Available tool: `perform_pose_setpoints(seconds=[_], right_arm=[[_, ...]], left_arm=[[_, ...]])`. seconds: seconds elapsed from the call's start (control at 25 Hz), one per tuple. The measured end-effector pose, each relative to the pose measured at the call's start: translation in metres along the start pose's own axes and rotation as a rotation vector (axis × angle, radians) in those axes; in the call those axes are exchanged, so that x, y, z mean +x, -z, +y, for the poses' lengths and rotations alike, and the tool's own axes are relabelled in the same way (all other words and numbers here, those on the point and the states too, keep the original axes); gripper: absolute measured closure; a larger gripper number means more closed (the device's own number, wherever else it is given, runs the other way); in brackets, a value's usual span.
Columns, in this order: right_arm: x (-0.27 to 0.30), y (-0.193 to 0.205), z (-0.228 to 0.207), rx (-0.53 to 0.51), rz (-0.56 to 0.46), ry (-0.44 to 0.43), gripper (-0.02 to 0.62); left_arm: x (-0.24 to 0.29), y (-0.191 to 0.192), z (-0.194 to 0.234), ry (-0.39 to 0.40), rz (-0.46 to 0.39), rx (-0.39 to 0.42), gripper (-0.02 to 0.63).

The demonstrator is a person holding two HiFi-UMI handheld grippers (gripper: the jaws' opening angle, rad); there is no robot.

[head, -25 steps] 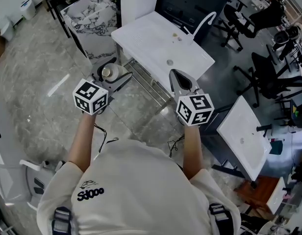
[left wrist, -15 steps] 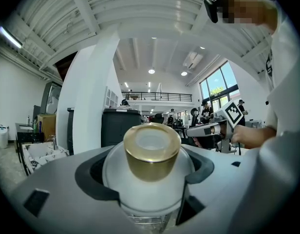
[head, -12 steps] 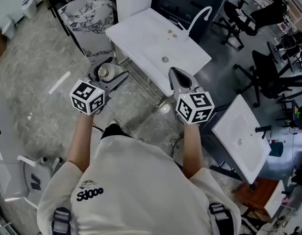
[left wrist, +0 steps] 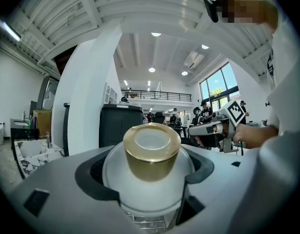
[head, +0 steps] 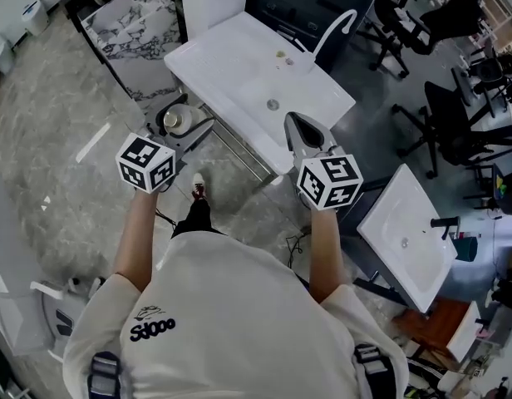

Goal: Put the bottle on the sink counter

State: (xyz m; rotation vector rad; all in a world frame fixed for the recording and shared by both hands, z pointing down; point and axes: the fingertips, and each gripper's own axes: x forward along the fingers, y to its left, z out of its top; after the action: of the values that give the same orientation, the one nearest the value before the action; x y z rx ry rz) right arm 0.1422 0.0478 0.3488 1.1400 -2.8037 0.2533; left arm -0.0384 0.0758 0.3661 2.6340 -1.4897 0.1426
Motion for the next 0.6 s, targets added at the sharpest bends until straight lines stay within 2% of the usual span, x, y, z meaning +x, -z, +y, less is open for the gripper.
perform_pose_setpoints(seconds=[0.32,0.6], right_arm=[[0.069,-0.012,-0.034,-0.009,0.019,0.058,0.586],[0.119,-0.022,-0.068,0.026,0.027,0.133,0.586]], left_arm=[[0.062,-0.005,0.067,0.056,-0.007,-0.015,0.250],[0.114,-0.012,0.115,0.124,0.013,-0.008,0.250]])
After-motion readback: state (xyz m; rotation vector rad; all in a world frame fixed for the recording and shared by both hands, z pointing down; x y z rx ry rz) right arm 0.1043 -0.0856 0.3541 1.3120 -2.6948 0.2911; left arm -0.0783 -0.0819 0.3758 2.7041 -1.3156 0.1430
